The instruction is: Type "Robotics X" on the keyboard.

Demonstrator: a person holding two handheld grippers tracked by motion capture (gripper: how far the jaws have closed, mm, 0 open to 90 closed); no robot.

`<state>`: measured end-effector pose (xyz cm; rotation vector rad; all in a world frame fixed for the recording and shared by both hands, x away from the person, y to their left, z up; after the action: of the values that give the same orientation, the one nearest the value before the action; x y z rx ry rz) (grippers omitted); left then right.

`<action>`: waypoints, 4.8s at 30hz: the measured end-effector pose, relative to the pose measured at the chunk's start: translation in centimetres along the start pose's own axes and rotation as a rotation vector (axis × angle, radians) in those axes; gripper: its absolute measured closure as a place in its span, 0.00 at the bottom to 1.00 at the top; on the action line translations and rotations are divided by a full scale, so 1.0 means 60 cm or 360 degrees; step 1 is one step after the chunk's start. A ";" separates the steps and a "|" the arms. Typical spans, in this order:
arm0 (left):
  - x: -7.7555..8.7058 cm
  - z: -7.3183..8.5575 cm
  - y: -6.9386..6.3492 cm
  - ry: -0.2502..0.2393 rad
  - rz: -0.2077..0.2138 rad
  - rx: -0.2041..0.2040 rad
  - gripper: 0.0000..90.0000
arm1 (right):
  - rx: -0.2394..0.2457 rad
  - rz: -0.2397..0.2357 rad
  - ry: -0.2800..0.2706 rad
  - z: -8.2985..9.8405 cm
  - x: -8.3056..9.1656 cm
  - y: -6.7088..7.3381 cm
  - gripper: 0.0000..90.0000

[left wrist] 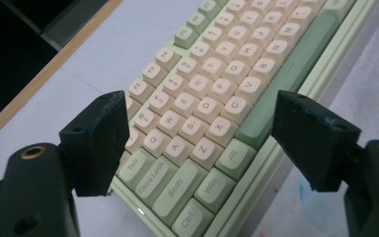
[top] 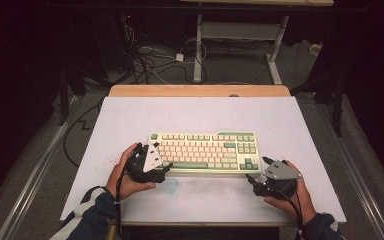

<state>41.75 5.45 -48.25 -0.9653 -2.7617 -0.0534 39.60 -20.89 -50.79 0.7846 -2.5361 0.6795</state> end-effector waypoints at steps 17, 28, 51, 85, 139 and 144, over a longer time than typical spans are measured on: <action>0.055 0.055 0.048 0.0101 -0.0120 0.0080 0.24 | -0.0117 -0.0117 0.0007 -0.006 0.007 -0.006 0.65; 0.059 0.071 0.049 0.0144 -0.0136 0.0074 0.24 | -0.0092 -0.0268 0.0041 -0.044 -0.025 0.009 1.00; 0.058 0.079 0.045 0.0180 -0.0119 0.0073 0.24 | 0.0018 -0.0373 0.0124 -0.082 -0.103 0.051 1.00; 0.076 0.024 0.091 0.0210 -0.0198 0.0281 0.97 | -0.0017 -0.0348 0.0127 -0.060 -0.110 0.047 1.00; -0.068 0.038 -0.006 0.0422 0.0018 0.0155 0.97 | -0.0003 -0.0337 0.0127 -0.060 -0.110 0.047 1.00; -0.069 0.045 -0.008 0.0433 0.0019 0.0137 0.97 | 0.0000 -0.0332 0.0124 -0.060 -0.110 0.047 1.00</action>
<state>44.14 2.82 -51.74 -0.8814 -2.4888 -0.0587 43.73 -14.14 -52.14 0.9862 -2.3430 0.6282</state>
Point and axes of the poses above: each handheld gripper's, and its own axes: x roughly backward along the jaws, z roughly out of its underside, y roughly to its left, the point moved 10 cm from there along -x, roughly forward along the jaws, and after that the axes turned 2 degrees about -y, right-handed, at the moved point
